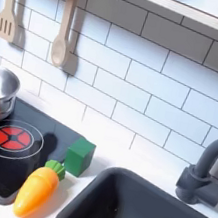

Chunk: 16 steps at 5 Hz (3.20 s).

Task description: Push button

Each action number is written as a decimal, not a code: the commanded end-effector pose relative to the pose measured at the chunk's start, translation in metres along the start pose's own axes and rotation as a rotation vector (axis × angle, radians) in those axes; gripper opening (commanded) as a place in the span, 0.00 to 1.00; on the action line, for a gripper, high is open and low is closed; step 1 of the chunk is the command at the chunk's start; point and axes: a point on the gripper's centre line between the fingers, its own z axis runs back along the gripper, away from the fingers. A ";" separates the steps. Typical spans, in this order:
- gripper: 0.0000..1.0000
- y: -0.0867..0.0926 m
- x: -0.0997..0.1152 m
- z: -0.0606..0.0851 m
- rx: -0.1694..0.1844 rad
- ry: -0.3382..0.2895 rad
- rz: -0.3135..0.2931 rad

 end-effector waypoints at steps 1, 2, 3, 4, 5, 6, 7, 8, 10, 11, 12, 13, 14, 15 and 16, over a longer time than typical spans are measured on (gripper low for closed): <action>1.00 0.000 0.000 0.000 0.000 0.000 0.000; 0.00 0.007 0.008 -0.001 0.016 -0.025 0.039; 0.00 0.022 0.019 0.000 0.021 -0.057 0.060; 0.00 0.040 0.036 0.000 0.032 -0.077 0.095; 0.00 0.055 0.055 0.003 0.059 -0.122 0.131; 0.00 0.067 0.073 0.003 0.067 -0.140 0.148; 0.00 0.073 0.088 0.006 0.084 -0.198 0.141; 0.00 0.076 0.106 0.014 0.072 -0.264 0.122; 0.00 0.091 0.139 0.030 0.062 -0.358 0.133; 0.00 0.099 0.153 0.036 0.060 -0.396 0.124; 0.00 0.103 0.166 0.044 0.051 -0.433 0.122; 0.00 0.108 0.176 0.059 0.063 -0.479 0.112; 0.00 0.110 0.181 0.068 0.072 -0.522 0.102; 0.00 0.115 0.185 0.075 0.068 -0.569 0.108; 0.00 0.122 0.188 0.081 0.087 -0.622 0.126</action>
